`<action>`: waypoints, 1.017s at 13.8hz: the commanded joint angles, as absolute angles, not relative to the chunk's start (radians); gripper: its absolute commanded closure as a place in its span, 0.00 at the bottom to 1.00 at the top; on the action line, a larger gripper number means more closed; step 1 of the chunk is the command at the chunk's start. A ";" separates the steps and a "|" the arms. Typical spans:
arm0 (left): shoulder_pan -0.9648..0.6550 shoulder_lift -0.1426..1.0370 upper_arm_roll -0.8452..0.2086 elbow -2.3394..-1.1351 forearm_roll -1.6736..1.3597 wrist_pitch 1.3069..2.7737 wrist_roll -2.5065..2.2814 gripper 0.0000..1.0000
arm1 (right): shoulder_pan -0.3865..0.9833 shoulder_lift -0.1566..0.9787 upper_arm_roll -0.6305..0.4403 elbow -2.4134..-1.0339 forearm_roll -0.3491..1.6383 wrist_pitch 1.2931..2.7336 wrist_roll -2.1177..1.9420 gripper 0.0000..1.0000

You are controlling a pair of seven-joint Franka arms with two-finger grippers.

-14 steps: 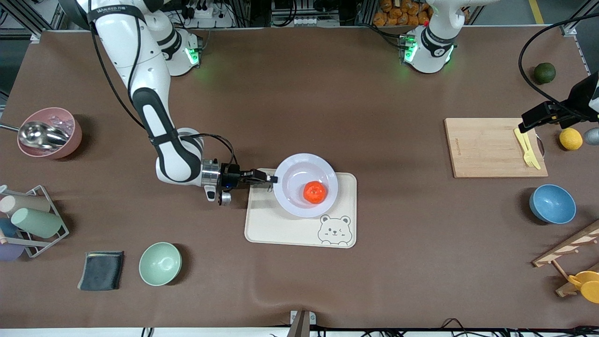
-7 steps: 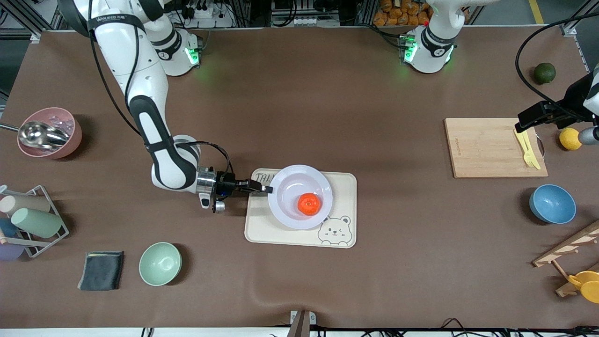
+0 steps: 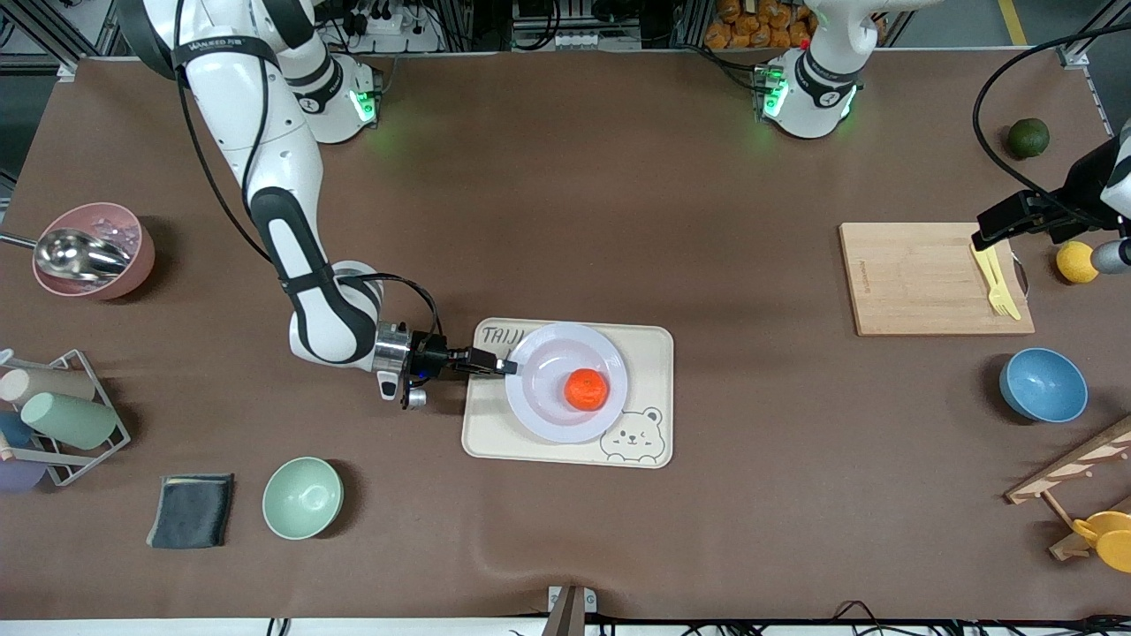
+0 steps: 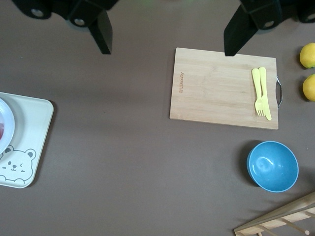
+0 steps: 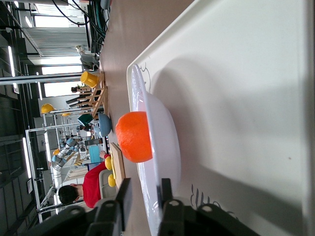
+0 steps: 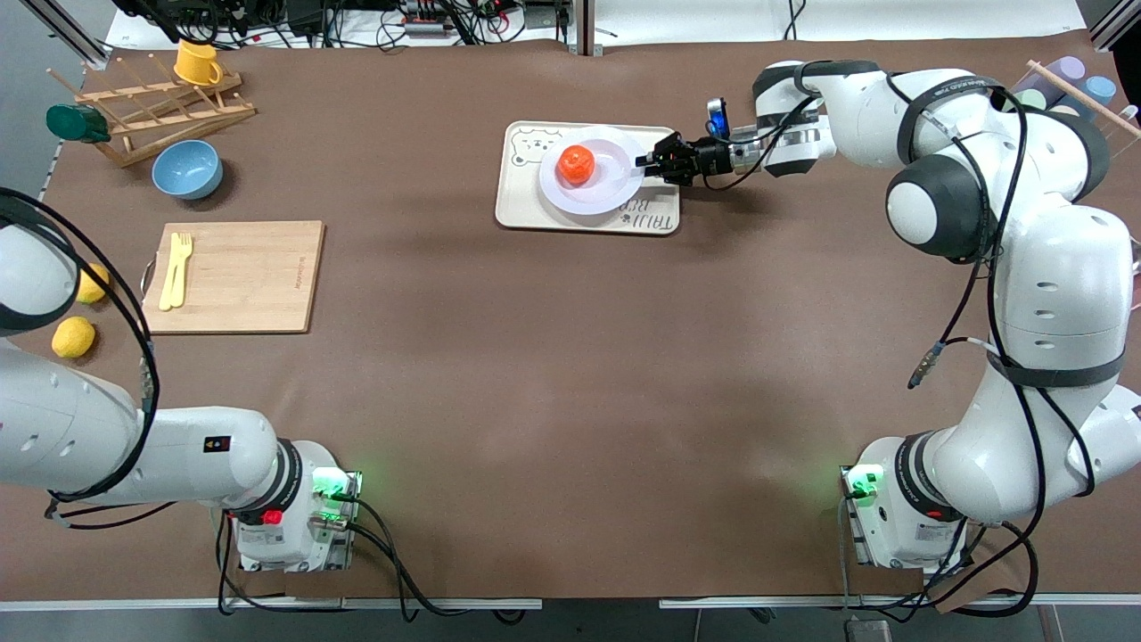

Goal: Place orange and plate with both arms
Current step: 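Lower the plate onto the bear tray and open the right gripper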

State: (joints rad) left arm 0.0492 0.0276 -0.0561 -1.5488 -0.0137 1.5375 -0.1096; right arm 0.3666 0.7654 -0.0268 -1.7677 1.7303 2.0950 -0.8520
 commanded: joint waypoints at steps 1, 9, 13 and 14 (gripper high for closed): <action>0.051 0.026 -0.058 -1.543 0.009 1.529 -0.092 0.00 | 0.351 0.779 -0.021 -1.736 1.674 2.098 -0.824 0.00; 0.052 0.025 -0.058 -1.542 0.008 1.529 -0.091 0.00 | 0.342 0.732 -0.060 -1.740 1.507 2.097 -0.649 0.00; 0.052 0.026 -0.058 -1.537 0.009 1.529 -0.091 0.00 | 0.334 0.674 -0.075 -1.744 1.367 2.092 -0.516 0.00; 0.055 0.026 -0.058 -1.536 0.009 1.529 -0.091 0.00 | 0.330 0.652 -0.078 -1.747 1.318 2.091 -0.468 0.00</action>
State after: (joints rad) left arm 0.0511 0.0276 -0.0559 -1.5477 -0.0136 1.5374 -0.1096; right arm 0.3538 0.7089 -0.0837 -1.7265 1.4051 2.1031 -0.5507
